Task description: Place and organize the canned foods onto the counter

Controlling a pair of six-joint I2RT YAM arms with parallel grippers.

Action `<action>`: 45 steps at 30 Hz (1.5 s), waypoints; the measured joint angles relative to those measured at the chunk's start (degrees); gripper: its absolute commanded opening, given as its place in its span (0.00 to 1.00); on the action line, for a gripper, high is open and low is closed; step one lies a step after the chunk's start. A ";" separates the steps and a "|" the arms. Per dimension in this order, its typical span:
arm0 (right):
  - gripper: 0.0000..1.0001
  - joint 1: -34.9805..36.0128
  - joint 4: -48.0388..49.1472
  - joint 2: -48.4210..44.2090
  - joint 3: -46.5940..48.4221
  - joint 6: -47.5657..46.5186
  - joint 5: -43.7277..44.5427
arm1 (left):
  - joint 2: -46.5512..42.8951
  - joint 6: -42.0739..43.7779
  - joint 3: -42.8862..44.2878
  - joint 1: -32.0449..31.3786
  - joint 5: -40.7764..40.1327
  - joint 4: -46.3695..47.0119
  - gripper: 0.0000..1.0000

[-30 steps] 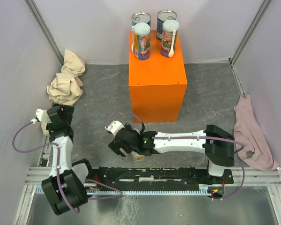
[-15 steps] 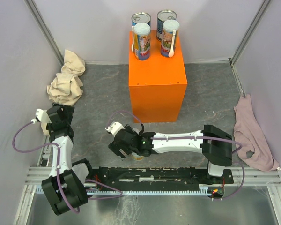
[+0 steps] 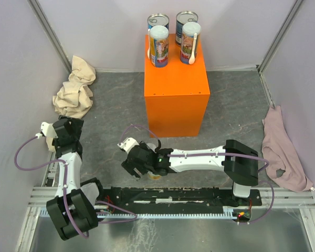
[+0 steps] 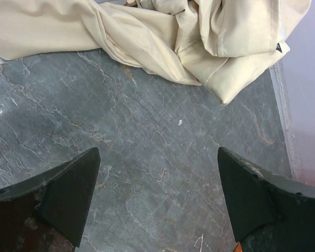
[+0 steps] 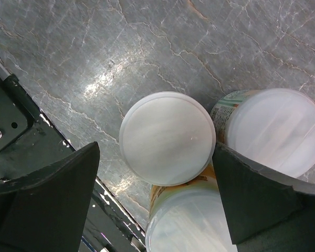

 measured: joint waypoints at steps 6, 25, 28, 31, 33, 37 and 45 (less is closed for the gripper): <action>0.93 0.22 0.04 1.42 0.85 -0.07 -0.15 | 0.28 0.00 -0.15 0.00 0.00 0.00 0.99; 0.32 0.28 2.29 3.69 1.49 0.07 -0.50 | 0.35 -0.04 -0.20 0.00 0.00 0.02 0.98; 0.26 0.28 2.38 3.69 1.49 -0.11 -0.44 | 0.35 -0.04 -0.20 0.00 0.02 0.02 0.98; 0.16 0.28 2.78 3.67 1.38 -0.37 -0.42 | 0.35 -0.04 -0.24 0.00 0.00 0.02 0.99; 0.14 0.31 2.97 3.61 1.27 -0.70 -0.44 | 0.35 -0.07 -0.24 0.00 0.00 0.02 0.98; 0.07 0.42 2.78 2.93 0.94 -1.27 -0.42 | 0.35 -0.07 -0.24 0.00 0.02 0.02 0.98; 0.02 0.55 2.75 -1.57 0.94 -3.17 0.44 | 0.35 -0.09 -0.26 0.00 0.04 0.02 0.98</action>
